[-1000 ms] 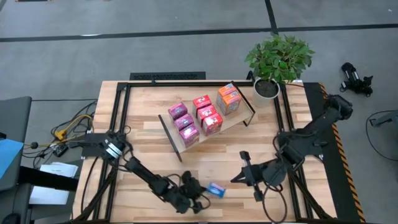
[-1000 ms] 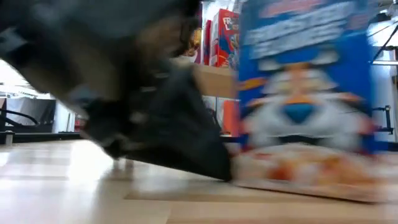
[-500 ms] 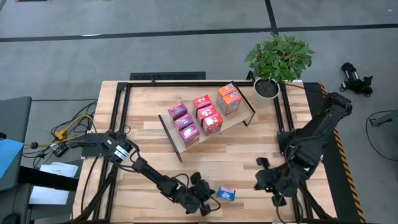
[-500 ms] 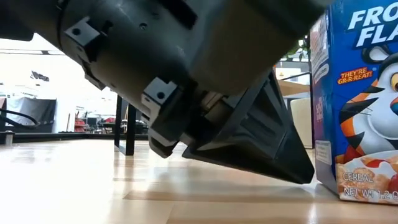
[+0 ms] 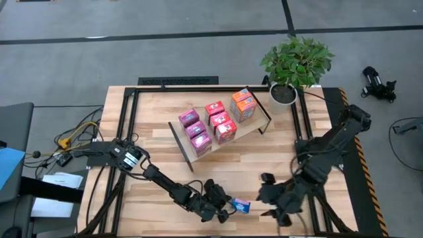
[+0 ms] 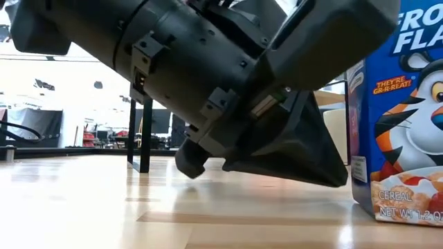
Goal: Stack cereal on shelf
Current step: Put the blue cereal box aligned with the other orange cereal boxes on the shelf
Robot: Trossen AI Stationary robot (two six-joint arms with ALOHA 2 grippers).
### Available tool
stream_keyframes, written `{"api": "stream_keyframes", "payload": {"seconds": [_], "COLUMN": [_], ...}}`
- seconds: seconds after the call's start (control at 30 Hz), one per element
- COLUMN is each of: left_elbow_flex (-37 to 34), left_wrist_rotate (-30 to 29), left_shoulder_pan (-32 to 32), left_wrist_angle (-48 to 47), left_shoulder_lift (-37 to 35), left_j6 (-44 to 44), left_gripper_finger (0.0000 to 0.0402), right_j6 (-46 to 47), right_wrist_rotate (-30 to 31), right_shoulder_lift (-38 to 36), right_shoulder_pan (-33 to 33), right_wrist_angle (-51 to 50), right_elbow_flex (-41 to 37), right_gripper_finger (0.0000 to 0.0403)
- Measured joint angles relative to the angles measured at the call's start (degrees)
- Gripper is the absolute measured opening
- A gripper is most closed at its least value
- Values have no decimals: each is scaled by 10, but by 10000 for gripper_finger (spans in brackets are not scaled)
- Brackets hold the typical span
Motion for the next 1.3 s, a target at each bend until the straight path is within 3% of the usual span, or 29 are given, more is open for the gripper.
{"api": "stream_keyframes", "payload": {"seconds": [0.13,0.43,0.7,1.0,1.3], "left_elbow_flex": [0,0,0,0,0], "left_wrist_rotate": [-1,-14,-35,-52,-53], "left_shoulder_pan": [-2,-15,-19,-24,-24], "left_wrist_angle": [4,27,37,45,53], "left_shoulder_lift": [1,1,1,1,1], "left_j6": [-7,1,-1,-1,5], "left_gripper_finger": [0,0,0,0,0], "right_j6": [-3,-4,-4,26,32], "right_wrist_rotate": [2,-3,15,54,71], "right_shoulder_lift": [47,155,222,244,251], "right_shoulder_pan": [-18,-25,-25,-27,-18], "right_wrist_angle": [0,-10,-106,-200,-198], "right_elbow_flex": [24,75,163,249,259], "right_gripper_finger": [311,308,308,308,308]}}
